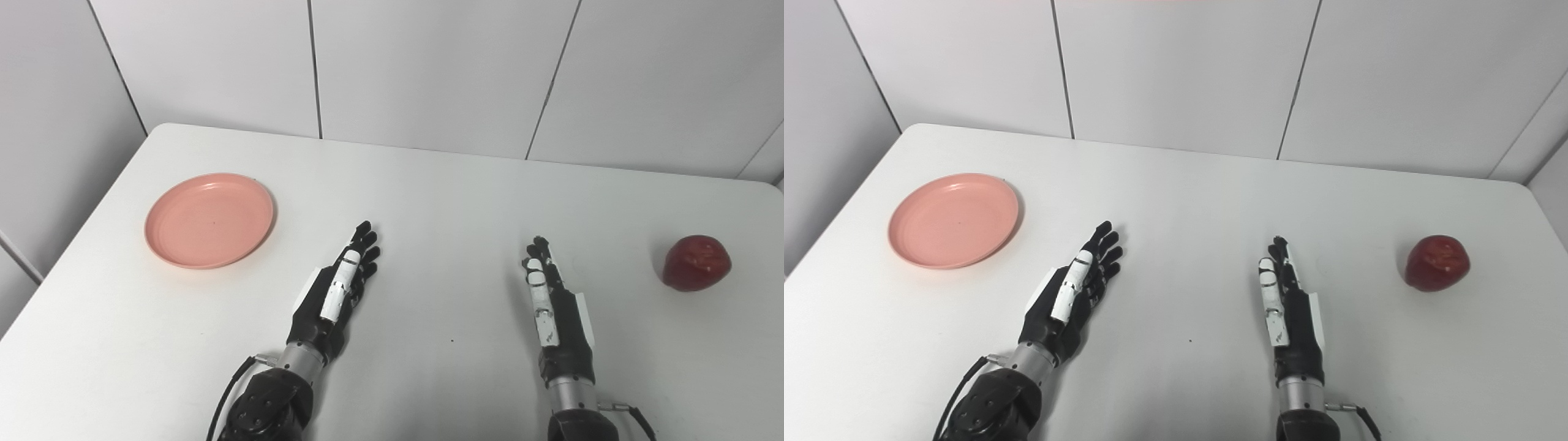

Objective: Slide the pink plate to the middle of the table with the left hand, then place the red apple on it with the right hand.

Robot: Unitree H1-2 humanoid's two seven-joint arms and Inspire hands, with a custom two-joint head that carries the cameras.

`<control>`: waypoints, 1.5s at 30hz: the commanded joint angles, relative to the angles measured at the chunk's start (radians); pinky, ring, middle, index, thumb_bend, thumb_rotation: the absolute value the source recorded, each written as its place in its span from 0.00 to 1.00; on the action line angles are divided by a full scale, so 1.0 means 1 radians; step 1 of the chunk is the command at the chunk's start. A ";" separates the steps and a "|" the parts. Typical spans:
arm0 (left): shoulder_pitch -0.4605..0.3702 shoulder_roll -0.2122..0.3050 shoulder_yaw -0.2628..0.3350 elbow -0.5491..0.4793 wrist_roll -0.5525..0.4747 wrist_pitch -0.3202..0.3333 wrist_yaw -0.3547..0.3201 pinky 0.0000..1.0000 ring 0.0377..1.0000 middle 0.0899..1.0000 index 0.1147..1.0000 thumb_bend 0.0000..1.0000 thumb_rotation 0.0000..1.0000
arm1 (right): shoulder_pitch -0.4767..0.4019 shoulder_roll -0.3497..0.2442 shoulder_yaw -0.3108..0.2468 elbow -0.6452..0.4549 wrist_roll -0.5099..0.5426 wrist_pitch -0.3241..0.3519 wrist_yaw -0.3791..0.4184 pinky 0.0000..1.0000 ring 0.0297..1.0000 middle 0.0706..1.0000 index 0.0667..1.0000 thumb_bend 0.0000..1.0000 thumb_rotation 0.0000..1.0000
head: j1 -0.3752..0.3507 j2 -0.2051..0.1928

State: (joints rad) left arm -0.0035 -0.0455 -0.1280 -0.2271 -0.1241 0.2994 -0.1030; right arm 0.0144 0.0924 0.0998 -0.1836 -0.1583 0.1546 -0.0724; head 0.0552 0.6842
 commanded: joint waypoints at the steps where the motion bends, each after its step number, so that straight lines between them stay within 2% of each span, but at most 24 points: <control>1: -0.015 -0.013 -0.011 -0.018 0.006 -0.032 -0.004 1.00 0.99 1.00 0.99 0.40 1.00 | -0.023 0.004 -0.002 -0.018 0.008 -0.035 0.001 0.98 0.94 0.94 0.95 0.20 1.00 | 0.000 0.001; 8: -0.016 -0.015 -0.007 -0.010 -0.001 -0.042 -0.006 1.00 0.99 1.00 1.00 0.39 1.00 | -0.023 0.004 0.001 -0.021 0.002 -0.028 -0.003 0.98 0.93 0.94 0.95 0.19 1.00 | 0.000 0.001; 16: -0.014 -0.015 -0.010 -0.004 0.004 -0.051 -0.005 1.00 0.99 1.00 0.99 0.39 1.00 | -0.021 -0.005 0.003 -0.011 0.001 -0.051 0.001 0.97 0.93 0.94 0.95 0.19 1.00 | 0.014 -0.013; 19: -0.009 -0.025 -0.014 0.000 0.003 -0.046 -0.002 1.00 0.99 1.00 1.00 0.37 1.00 | -0.019 -0.016 -0.001 -0.001 0.018 -0.065 0.011 0.98 0.94 0.96 0.96 0.19 1.00 | 0.063 -0.047; 20: -0.008 -0.029 -0.018 0.007 0.006 -0.049 -0.001 1.00 0.99 1.00 1.00 0.37 1.00 | -0.018 -0.021 -0.005 0.005 0.027 -0.070 0.014 0.98 0.95 0.96 0.96 0.19 1.00 | 0.097 -0.071; 21: -0.007 -0.031 -0.022 0.014 0.008 -0.054 -0.003 1.00 0.99 1.00 1.00 0.36 1.00 | -0.018 -0.024 -0.009 0.010 0.034 -0.073 0.016 0.98 0.95 0.96 0.97 0.19 1.00 | 0.097 -0.071; 22: -0.008 -0.033 -0.028 0.026 0.012 -0.062 -0.003 1.00 1.00 1.00 1.00 0.35 1.00 | -0.018 -0.028 -0.013 0.018 0.040 -0.080 0.016 0.98 0.95 0.96 0.97 0.19 1.00 | 0.130 -0.097; 23: -0.009 -0.035 -0.032 0.034 0.017 -0.069 -0.003 1.00 1.00 1.00 1.00 0.35 1.00 | -0.017 -0.032 -0.016 0.023 0.047 -0.087 0.019 0.98 0.94 0.96 0.96 0.19 1.00 | 0.130 -0.097; 24: -0.010 -0.039 -0.037 0.046 0.023 -0.077 0.001 1.00 1.00 1.00 1.00 0.35 1.00 | -0.016 -0.037 -0.020 0.033 0.055 -0.100 0.023 0.99 0.94 0.96 0.97 0.18 1.00 | 0.160 -0.122; 25: -0.011 -0.043 -0.041 0.052 0.027 -0.083 0.006 1.00 1.00 1.00 1.00 0.35 1.00 | -0.016 -0.043 -0.023 0.039 0.061 -0.110 0.028 0.99 0.95 0.96 0.97 0.17 1.00 | 0.160 -0.122; 26: -0.012 -0.049 -0.044 0.064 0.033 -0.093 0.011 1.00 1.00 1.00 1.00 0.35 1.00 | -0.017 -0.050 -0.027 0.051 0.066 -0.126 0.031 1.00 0.95 0.96 0.97 0.16 1.00 | 0.194 -0.147; 27: -0.013 -0.054 -0.047 0.072 0.037 -0.100 0.013 1.00 1.00 1.00 1.00 0.35 1.00 | -0.018 -0.055 -0.029 0.059 0.069 -0.137 0.032 1.00 0.96 0.96 0.97 0.15 1.00 | 0.194 -0.147; 30: -0.018 -0.066 -0.056 0.106 0.054 -0.124 0.020 1.00 0.99 1.00 1.00 0.36 1.00 | -0.020 -0.065 -0.046 0.096 0.112 -0.197 0.045 1.00 0.96 0.97 0.98 0.14 1.00 | 0.250 -0.184; 32: -0.021 -0.073 -0.062 0.125 0.063 -0.137 0.024 1.00 0.99 1.00 0.99 0.35 1.00 | -0.023 -0.072 -0.055 0.119 0.129 -0.230 0.051 1.00 0.98 0.98 0.99 0.14 1.00 | 0.265 -0.195; 36: -0.025 -0.078 -0.068 0.148 0.073 -0.152 0.028 1.00 0.99 1.00 0.99 0.37 1.00 | -0.025 -0.078 -0.061 0.139 0.137 -0.254 0.053 1.00 0.98 0.98 0.99 0.13 1.00 | 0.276 -0.208; 45: -0.027 -0.074 -0.074 0.149 0.085 -0.137 0.041 0.99 0.98 1.00 0.98 0.36 1.00 | -0.023 -0.077 -0.063 0.136 0.168 -0.258 0.073 1.00 0.99 1.00 1.00 0.10 1.00 | 0.280 -0.216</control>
State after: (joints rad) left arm -0.0224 -0.1005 -0.1827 -0.0892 -0.0467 0.1371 -0.0488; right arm -0.0149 0.0186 0.0423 -0.0568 -0.0036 -0.0482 -0.0107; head 0.3344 0.4679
